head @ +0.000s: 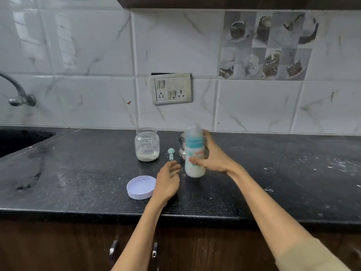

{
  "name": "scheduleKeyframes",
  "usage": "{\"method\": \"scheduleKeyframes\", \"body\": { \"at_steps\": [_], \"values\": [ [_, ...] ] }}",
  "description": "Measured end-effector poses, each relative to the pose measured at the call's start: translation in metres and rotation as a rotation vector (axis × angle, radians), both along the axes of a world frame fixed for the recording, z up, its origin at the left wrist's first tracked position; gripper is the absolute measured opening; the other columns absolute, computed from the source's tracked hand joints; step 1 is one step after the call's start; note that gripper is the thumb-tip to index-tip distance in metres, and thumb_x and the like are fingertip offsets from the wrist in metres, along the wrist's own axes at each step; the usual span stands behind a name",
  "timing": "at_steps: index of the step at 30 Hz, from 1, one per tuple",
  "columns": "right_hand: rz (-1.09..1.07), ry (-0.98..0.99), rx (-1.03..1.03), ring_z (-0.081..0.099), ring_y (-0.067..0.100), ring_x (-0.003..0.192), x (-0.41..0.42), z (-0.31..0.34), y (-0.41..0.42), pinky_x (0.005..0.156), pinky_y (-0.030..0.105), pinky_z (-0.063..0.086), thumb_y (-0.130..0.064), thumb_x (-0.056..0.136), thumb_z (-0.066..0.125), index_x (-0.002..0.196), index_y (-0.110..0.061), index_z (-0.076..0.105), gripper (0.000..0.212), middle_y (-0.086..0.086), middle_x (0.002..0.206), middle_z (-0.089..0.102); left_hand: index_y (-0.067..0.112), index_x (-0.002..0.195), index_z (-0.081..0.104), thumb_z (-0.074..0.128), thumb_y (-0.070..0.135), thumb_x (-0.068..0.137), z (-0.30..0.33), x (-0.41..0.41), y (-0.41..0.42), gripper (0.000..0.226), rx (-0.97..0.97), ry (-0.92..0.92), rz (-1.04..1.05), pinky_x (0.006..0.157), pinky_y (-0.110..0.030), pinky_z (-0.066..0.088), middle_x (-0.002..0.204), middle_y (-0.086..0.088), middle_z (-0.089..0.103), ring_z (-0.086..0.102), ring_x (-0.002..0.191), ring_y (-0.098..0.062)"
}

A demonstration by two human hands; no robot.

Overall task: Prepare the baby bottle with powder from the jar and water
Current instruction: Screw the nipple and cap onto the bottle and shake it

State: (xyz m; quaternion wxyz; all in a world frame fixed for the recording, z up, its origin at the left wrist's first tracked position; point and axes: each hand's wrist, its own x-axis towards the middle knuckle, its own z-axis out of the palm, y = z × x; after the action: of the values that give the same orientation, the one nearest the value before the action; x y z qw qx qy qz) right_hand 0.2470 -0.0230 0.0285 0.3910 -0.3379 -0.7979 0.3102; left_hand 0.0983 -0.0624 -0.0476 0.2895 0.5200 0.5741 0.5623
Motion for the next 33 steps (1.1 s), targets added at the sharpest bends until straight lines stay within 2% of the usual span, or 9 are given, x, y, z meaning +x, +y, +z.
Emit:
{"method": "scheduleKeyframes", "body": {
  "at_steps": [3,6,9,12,15,17,20,26,33],
  "values": [
    [-0.058,0.110,-0.012,0.055,-0.008,0.098,0.003,-0.008,0.005,0.094,0.022,0.046,0.000,0.080,0.069,0.142,-0.018,0.014,0.085,-0.015,0.116,0.046,0.001,0.135,0.040,0.032,-0.014,0.085,0.000,-0.001,0.000,0.053,-0.004,-0.004,-0.006,0.093,-0.020,0.039,0.131,-0.013,0.054,0.053,0.111,-0.012],
    [0.025,-0.052,-0.020,0.049,-0.001,0.110,0.000,-0.008,0.000,0.102,0.032,0.043,-0.003,0.079,0.070,0.144,-0.021,0.012,0.089,-0.014,0.120,0.042,0.001,0.135,0.040,0.032,-0.014,0.085,0.001,0.000,-0.001,0.053,0.002,0.009,0.001,0.095,-0.021,0.039,0.132,-0.013,0.054,0.052,0.112,-0.012],
    [-0.036,0.086,-0.017,0.052,-0.005,0.102,0.002,-0.010,0.004,0.098,0.028,0.044,-0.002,0.080,0.069,0.143,-0.022,0.011,0.088,-0.019,0.116,0.044,0.001,0.135,0.040,0.032,-0.014,0.085,-0.001,-0.001,0.001,0.053,0.002,0.006,-0.007,0.095,-0.021,0.039,0.132,-0.013,0.054,0.053,0.113,-0.013],
    [0.021,-0.018,-0.020,0.047,0.003,0.113,-0.002,-0.009,0.004,0.102,0.031,0.041,-0.004,0.079,0.071,0.144,-0.025,0.009,0.092,-0.013,0.128,0.040,0.001,0.135,0.039,0.031,-0.014,0.085,0.000,0.000,0.000,0.053,0.003,0.014,0.001,0.096,-0.022,0.039,0.132,-0.013,0.053,0.053,0.115,-0.014],
    [-0.035,0.082,-0.024,0.050,-0.002,0.104,0.000,-0.011,0.006,0.100,0.029,0.041,-0.004,0.081,0.069,0.143,-0.022,0.009,0.088,-0.014,0.119,0.043,0.001,0.136,0.039,0.031,-0.014,0.085,-0.001,-0.001,0.000,0.054,0.002,0.015,-0.009,0.098,-0.023,0.040,0.132,-0.013,0.053,0.053,0.117,-0.015],
    [0.009,0.004,-0.028,0.046,0.002,0.111,-0.003,-0.011,0.005,0.101,0.032,0.040,-0.003,0.080,0.070,0.143,-0.024,0.009,0.090,-0.009,0.127,0.040,0.001,0.136,0.039,0.031,-0.014,0.085,-0.001,0.000,-0.001,0.054,0.004,0.020,-0.001,0.101,-0.025,0.039,0.133,-0.014,0.053,0.052,0.120,-0.017],
    [-0.014,0.093,-0.052,0.045,0.006,0.115,-0.003,-0.012,0.005,0.101,0.035,0.041,-0.004,0.080,0.069,0.144,-0.024,0.007,0.091,-0.010,0.126,0.038,0.001,0.136,0.039,0.032,-0.014,0.084,-0.001,-0.001,-0.001,0.054,-0.002,0.011,-0.011,0.102,-0.026,0.040,0.134,-0.013,0.053,0.052,0.121,-0.017],
    [-0.028,0.080,-0.086,0.049,0.003,0.109,-0.005,-0.027,0.003,0.100,0.032,0.044,-0.007,0.080,0.071,0.143,-0.025,0.012,0.088,-0.019,0.114,0.043,0.004,0.137,0.040,0.061,0.001,0.082,0.003,0.002,-0.006,0.059,-0.005,-0.045,-0.081,0.097,-0.025,0.045,0.131,-0.009,0.055,0.056,0.116,-0.015],
    [-0.052,0.060,-0.146,0.056,0.014,0.116,-0.005,-0.041,0.004,0.098,0.039,0.049,-0.024,0.067,0.083,0.130,-0.031,0.030,0.082,-0.005,0.130,0.053,0.019,0.115,0.055,0.074,0.000,0.071,0.003,0.002,-0.008,0.052,0.041,-0.001,-0.133,0.093,-0.026,0.049,0.116,-0.002,0.065,0.063,0.103,-0.008]
  ]
}}
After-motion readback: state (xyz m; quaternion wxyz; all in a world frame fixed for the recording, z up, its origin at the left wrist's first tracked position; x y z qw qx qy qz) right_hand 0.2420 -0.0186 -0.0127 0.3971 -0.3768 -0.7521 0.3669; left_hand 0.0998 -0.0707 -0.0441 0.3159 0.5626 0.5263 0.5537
